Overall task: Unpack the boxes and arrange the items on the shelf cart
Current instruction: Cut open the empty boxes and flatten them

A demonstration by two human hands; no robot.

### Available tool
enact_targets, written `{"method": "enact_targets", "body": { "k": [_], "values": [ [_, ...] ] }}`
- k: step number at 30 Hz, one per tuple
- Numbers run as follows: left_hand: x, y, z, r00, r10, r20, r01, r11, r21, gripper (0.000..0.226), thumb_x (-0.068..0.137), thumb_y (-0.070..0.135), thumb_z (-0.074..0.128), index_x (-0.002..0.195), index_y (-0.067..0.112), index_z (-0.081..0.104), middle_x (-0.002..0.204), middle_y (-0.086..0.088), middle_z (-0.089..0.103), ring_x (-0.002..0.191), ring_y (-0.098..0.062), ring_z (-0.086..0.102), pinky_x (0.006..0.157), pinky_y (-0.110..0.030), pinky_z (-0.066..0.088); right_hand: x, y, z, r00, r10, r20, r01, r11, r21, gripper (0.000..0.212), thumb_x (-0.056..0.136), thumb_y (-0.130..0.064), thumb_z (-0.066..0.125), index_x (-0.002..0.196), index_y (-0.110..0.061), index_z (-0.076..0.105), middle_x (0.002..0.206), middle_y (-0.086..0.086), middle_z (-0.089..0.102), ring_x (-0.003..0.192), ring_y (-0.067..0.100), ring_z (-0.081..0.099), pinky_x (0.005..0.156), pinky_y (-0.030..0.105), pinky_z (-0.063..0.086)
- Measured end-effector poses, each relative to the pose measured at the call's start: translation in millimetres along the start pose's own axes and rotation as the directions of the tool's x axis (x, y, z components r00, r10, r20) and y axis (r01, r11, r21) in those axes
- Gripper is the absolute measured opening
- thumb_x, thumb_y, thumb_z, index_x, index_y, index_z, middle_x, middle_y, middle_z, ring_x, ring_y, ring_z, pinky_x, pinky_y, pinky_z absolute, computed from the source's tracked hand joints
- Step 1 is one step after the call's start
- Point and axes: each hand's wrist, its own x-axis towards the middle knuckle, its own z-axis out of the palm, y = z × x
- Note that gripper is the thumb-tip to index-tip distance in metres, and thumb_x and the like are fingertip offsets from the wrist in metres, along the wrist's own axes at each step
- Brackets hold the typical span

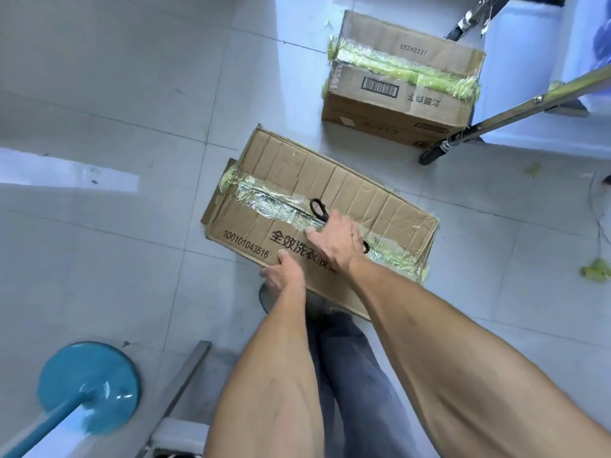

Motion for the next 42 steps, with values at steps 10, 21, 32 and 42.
{"method": "enact_targets", "body": {
  "k": [10, 21, 32, 42],
  "values": [
    [29.1, -0.9, -17.8, 0.951, 0.264, -0.161, -0.217, 0.941, 0.262, 0.086, 0.088, 0.021, 0.058, 0.155, 0.018, 0.004, 0.15, -0.022, 0.022, 0.125, -0.037, 0.044, 0.081, -0.045, 0.046, -4.2, -27.7, 40.8, 0.927, -0.343, -0.153, 0.329, 0.938, -0.114, 0.013, 0.098, -0.02, 0.035, 0.089, -0.015, 0.042, 0.081, 0.001, 0.039, 0.079, 0.02, 0.038, 0.074, 0.032, 0.033],
    [79.4, 34.6, -64.9, 0.894, 0.413, -0.174, -0.336, 0.875, 0.35, 0.07, 0.091, 0.017, 0.053, 0.153, 0.029, 0.022, 0.161, -0.025, -0.002, 0.148, -0.037, 0.009, 0.109, -0.048, 0.031, 10.4, -115.7, 63.9, 0.913, -0.374, -0.161, 0.322, 0.905, -0.28, 0.01, 0.101, -0.015, 0.045, 0.111, -0.015, 0.046, 0.095, 0.005, 0.052, 0.075, 0.022, 0.048, 0.07, 0.034, 0.036],
    [78.9, 19.1, -41.9, 0.813, 0.565, -0.139, -0.465, 0.775, 0.428, 0.065, 0.1, 0.005, 0.041, 0.153, 0.036, 0.017, 0.161, -0.024, -0.005, 0.149, -0.04, 0.004, 0.114, -0.052, 0.027, 18.9, -107.0, 67.7, 0.764, -0.644, 0.044, 0.595, 0.677, -0.433, 0.02, 0.101, -0.018, 0.041, 0.115, -0.007, 0.052, 0.107, 0.013, 0.052, 0.077, 0.034, 0.059, 0.069, 0.043, 0.046],
    [64.1, 30.0, -36.7, 0.871, 0.484, -0.082, -0.463, 0.866, 0.186, 0.062, 0.103, 0.024, 0.043, 0.156, 0.028, 0.012, 0.162, -0.018, -0.014, 0.15, -0.037, -0.01, 0.12, -0.048, 0.013, 28.9, -116.7, 65.2, 0.677, -0.729, 0.101, 0.672, 0.556, -0.489, 0.024, 0.104, -0.017, 0.038, 0.11, -0.001, 0.054, 0.112, 0.016, 0.05, 0.076, 0.033, 0.056, 0.065, 0.036, 0.041]
  ]
}}
